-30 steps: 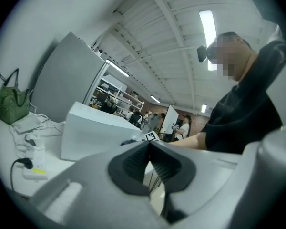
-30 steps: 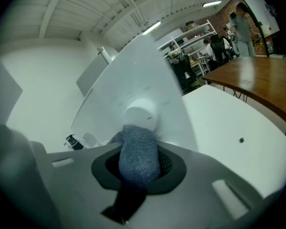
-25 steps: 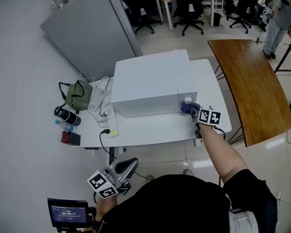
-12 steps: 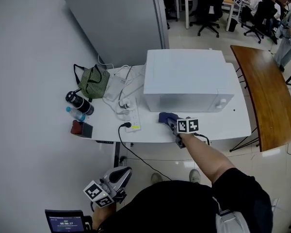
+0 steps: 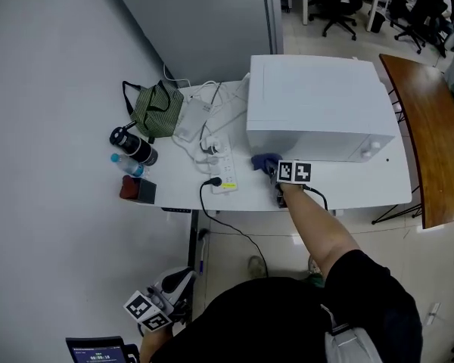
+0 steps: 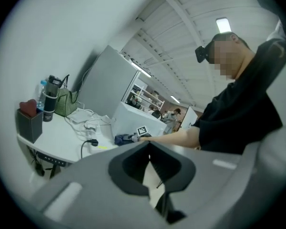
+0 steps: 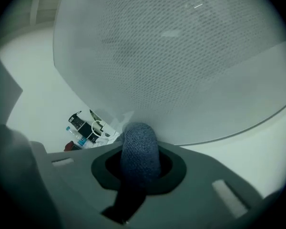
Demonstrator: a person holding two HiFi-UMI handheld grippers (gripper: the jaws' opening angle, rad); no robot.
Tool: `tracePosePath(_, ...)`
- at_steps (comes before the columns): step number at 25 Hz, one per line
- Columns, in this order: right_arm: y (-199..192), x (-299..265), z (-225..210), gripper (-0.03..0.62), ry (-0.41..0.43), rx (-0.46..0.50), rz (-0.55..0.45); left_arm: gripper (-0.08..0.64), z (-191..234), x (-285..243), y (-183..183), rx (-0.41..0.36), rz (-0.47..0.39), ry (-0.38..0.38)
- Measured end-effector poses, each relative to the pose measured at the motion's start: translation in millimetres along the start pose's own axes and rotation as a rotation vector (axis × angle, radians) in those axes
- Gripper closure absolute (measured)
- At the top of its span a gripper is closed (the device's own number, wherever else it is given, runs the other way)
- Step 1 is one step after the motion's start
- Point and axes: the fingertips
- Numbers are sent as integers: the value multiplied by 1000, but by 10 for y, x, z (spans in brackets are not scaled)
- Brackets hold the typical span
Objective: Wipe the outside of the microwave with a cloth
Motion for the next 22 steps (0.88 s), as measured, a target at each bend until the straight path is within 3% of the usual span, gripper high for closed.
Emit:
tracePosePath(3, 92, 336, -510, 535, -21, -31, -26, 557, -177, -381, 37, -27, 28, -36)
tracePosePath(7, 319, 1076, -1558, 535, -80, -61, -72, 557, -612, -1158, 108, -67, 52, -119)
tracePosePath(12, 639, 2158, -3142, 535, -240, -129, -159, 557, -1249, -2124, 123, -102, 84, -233)
tracePosePath(15, 949, 2780, -3818, 537, -307, -192, -251, 557, -1521, -2496, 114, -128, 112, -270)
tracePosePath(18, 1126, 3168, -3870, 537, -250, -132, -270, 557, -1677, -2723, 165, -159, 116, -289)
tracePosePath(22, 902, 3398, -3123, 537, 15, -25, -228, 557, -1693, -2805, 354, -187, 73, -300)
Point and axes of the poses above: the fingertips, and each gripper's own axes: x backward along the fingers, z to its left, y out of its top, and after that the axes turned 9 degrees about -y, right-handed
